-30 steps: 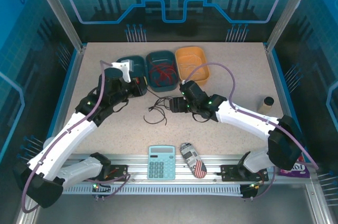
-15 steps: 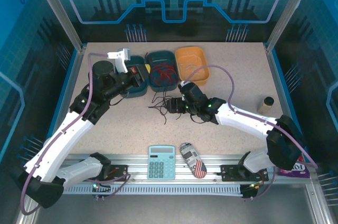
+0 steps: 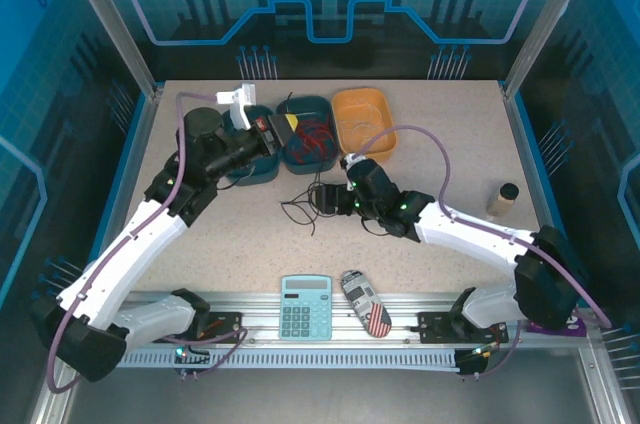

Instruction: Untangle the cables

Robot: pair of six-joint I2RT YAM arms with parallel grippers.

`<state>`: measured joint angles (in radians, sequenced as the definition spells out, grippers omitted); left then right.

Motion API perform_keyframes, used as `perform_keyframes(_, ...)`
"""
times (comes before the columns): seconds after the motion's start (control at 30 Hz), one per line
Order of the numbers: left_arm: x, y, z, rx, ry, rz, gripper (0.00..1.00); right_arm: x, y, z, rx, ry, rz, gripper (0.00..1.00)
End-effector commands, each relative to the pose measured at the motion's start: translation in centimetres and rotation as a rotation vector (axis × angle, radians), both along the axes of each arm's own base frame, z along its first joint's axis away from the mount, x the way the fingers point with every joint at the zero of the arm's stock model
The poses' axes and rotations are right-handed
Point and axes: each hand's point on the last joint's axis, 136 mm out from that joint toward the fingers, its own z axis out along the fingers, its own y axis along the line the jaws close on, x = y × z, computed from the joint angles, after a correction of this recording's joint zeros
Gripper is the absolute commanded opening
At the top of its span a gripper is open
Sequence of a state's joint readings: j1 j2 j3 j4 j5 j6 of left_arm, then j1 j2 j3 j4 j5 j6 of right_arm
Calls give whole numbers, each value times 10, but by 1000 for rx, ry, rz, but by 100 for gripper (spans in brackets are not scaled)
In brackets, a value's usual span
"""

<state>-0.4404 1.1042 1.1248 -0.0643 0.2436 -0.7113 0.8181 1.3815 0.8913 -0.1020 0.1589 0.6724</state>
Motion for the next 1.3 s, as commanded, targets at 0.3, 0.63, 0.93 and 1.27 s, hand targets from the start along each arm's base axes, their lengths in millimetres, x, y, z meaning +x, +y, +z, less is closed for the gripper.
perform_keyframes(0.3, -13, 3, 23, -45, -54, -35, 0, 19, 0, -51, -110, 84, -66, 56)
perform_keyframes(0.63, -18, 42, 42, -2, -115, 90, 0, 18, -34, -102, -215, 210, -170, 48)
perform_keyframes(0.93, -32, 81, 67, 58, -199, 227, 0, 13, -53, -112, -227, 249, -218, 48)
perform_keyframes(1.27, -49, 119, 95, 181, -300, 402, 0, 0, -72, -111, -251, 246, -243, 62)
